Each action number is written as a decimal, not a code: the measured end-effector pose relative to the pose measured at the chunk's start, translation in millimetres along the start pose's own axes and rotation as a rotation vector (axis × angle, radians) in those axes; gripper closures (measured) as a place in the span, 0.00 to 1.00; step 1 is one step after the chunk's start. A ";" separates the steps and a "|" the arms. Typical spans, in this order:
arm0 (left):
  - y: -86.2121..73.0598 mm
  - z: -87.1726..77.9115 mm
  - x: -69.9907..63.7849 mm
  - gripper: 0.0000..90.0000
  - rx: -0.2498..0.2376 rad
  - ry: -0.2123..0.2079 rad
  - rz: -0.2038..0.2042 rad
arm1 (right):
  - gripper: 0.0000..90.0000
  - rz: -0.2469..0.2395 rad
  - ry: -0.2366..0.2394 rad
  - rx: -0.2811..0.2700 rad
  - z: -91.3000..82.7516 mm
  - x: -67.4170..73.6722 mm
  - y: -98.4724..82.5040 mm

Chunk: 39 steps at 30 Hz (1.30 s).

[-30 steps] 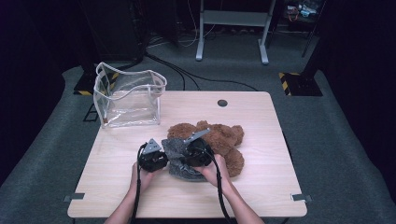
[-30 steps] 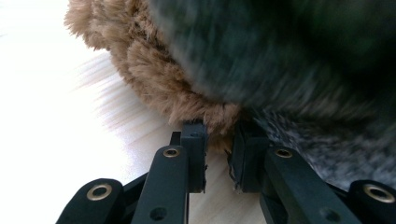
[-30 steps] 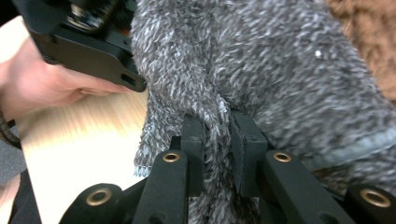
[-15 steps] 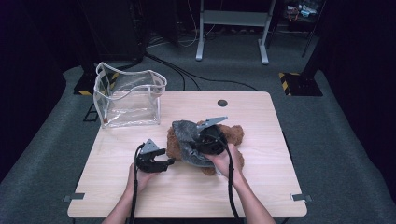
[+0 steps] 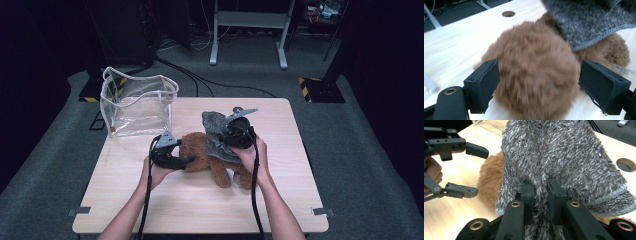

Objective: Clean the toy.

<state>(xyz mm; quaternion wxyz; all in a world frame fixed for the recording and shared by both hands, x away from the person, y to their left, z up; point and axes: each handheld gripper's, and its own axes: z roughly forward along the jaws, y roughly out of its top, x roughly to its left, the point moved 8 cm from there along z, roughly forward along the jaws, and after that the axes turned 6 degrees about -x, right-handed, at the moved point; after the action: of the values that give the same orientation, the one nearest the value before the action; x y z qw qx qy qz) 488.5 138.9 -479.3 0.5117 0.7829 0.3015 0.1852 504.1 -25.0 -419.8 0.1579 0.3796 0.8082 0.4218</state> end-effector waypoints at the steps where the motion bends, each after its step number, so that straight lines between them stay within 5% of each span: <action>1: 4.9 6.7 1.2 0.20 0.016 0.007 0.017 | 0.86 0.018 -0.016 0.005 3.0 -6.4 1.5; 8: -2.8 24.2 -0.9 0.27 0.094 0.012 0.059 | 0.85 0.065 -0.043 0.004 6.4 -28.4 6.6; 15: -12.5 24.6 -4.5 0.30 0.086 0.019 0.062 | 0.85 0.087 -0.045 0.008 12.8 -33.6 19.8; 22: -13.6 26.2 -3.9 0.27 0.072 0.032 0.048 | 0.85 0.021 -0.031 0.177 64.9 -10.6 17.2; 25: -16.4 28.2 -3.7 0.24 0.093 0.040 0.043 | 0.85 0.043 -0.031 0.221 78.8 -8.4 9.7; 30: -18.2 29.6 -2.6 0.25 0.106 0.049 0.045 | 0.86 0.055 -0.043 0.249 79.5 -11.3 5.3; 36: -17.0 30.0 -6.5 0.25 0.113 0.061 0.075 | 0.86 -0.006 -0.064 0.298 77.1 -18.7 2.3; 39: -16.1 30.1 -8.2 0.25 0.107 0.059 0.078 | 0.86 0.025 -0.060 0.311 75.5 -22.6 1.3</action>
<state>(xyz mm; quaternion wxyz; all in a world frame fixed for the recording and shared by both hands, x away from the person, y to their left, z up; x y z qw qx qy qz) 495.8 117.5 -506.1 0.4523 0.8145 0.2953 0.2117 563.1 1.1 -465.1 0.1161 0.4220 0.8538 0.2819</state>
